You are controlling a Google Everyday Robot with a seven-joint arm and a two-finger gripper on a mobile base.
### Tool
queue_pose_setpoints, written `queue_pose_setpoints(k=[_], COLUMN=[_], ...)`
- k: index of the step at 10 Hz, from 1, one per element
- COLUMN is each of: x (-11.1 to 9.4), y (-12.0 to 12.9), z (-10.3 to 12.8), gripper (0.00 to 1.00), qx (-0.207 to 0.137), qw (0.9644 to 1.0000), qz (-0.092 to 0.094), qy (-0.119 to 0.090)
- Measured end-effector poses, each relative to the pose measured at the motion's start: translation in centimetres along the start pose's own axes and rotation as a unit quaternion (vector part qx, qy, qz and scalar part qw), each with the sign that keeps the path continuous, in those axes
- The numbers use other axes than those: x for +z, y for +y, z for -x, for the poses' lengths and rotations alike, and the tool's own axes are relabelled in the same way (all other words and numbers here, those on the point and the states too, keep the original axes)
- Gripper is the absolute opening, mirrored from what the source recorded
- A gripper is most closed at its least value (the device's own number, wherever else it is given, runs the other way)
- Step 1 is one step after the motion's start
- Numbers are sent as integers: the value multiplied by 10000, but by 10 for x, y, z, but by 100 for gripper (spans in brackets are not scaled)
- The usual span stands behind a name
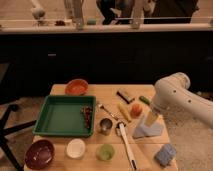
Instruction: Place towel in plastic cup
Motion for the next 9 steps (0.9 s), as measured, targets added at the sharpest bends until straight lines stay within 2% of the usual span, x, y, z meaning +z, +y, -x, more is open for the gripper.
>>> queue_pose_setpoints(k=[2, 5, 9], x=[9, 24, 46], y=[0, -1, -4], z=[4, 2, -9], gripper=[80, 80, 80], qx=[251, 511, 982], qw=[9996, 9986, 9951], qz=[-33, -98, -100], qy=[-124, -98, -95])
